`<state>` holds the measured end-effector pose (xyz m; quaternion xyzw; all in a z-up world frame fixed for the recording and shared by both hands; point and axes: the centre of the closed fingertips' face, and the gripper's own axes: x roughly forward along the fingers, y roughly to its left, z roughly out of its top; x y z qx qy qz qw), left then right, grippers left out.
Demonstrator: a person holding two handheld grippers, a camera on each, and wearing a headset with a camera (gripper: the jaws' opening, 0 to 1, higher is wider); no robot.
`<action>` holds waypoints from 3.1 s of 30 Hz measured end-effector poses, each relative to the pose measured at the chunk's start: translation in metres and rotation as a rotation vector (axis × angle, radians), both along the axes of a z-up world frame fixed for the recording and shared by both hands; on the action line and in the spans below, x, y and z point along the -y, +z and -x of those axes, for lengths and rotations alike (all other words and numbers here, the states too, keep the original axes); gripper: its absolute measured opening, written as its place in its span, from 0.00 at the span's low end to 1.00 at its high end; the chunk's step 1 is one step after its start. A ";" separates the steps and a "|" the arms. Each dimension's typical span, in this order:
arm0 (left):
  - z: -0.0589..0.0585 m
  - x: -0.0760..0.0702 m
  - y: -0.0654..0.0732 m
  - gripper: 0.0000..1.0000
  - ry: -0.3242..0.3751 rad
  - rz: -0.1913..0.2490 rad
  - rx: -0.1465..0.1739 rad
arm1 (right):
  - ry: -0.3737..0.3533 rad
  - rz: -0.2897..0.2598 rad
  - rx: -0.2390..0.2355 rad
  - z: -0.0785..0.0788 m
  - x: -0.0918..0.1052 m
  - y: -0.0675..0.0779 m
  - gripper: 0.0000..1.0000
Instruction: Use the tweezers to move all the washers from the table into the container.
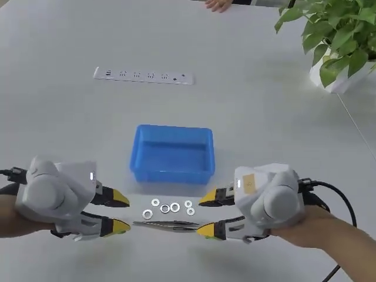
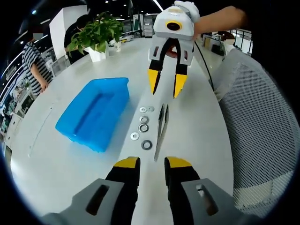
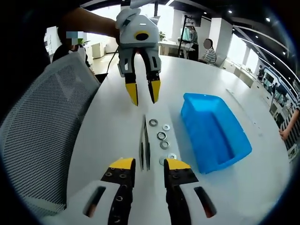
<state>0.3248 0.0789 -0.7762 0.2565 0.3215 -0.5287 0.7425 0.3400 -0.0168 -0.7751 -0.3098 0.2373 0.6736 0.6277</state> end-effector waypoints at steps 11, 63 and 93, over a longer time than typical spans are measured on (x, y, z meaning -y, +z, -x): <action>-0.002 -0.001 -0.019 0.17 -0.057 -0.045 -0.034 | 0.050 0.046 -0.016 0.004 -0.011 -0.015 0.19; 0.002 0.022 0.016 0.05 -0.090 0.005 -0.013 | 0.088 0.076 -0.021 0.008 -0.021 -0.027 0.12; 0.003 0.067 0.092 0.05 -0.227 0.089 0.056 | 0.054 0.006 -0.015 0.015 -0.038 -0.005 0.10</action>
